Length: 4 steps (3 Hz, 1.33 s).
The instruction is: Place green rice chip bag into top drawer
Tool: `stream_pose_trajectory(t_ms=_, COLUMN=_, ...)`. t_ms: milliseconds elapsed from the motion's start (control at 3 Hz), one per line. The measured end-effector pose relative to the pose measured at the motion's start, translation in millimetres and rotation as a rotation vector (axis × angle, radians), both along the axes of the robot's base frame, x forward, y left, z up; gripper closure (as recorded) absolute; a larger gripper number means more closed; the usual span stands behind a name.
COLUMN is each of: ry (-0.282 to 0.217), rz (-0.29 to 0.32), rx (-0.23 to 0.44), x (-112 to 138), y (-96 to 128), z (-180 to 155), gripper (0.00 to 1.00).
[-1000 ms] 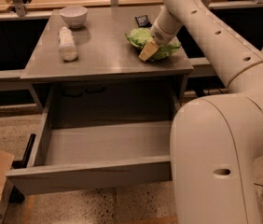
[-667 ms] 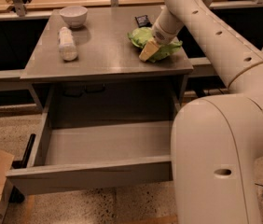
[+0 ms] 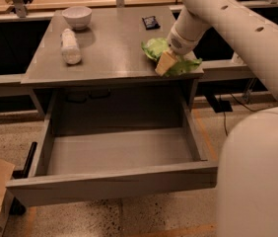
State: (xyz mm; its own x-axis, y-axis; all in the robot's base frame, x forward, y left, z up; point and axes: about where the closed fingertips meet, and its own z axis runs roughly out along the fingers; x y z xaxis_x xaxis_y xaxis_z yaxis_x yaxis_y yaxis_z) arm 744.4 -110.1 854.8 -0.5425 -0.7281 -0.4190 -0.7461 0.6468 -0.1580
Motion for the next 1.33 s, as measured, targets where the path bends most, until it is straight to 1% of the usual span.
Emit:
stream_pose_trajectory(t_ms=333, ry=0.091, rz=-0.027, rx=-0.001, x=-49.7, y=1.7, z=-6.5, gripper=0.87)
stream_pose_trajectory(t_ms=667, ry=0.178, rz=-0.034, rx=0.011, x=-92.9, y=7.4, z=-13.4, gripper=1.0)
stream_pose_trajectory(t_ms=1000, ry=0.247, rz=-0.026, rx=0.053, x=-136.5, y=19.3, z=-30.6, gripper=1.0)
stream_pose_trajectory(t_ms=1333, ry=0.302, rz=-0.014, rx=0.041, x=-155.6, y=22.2, z=-54.8, gripper=1.0)
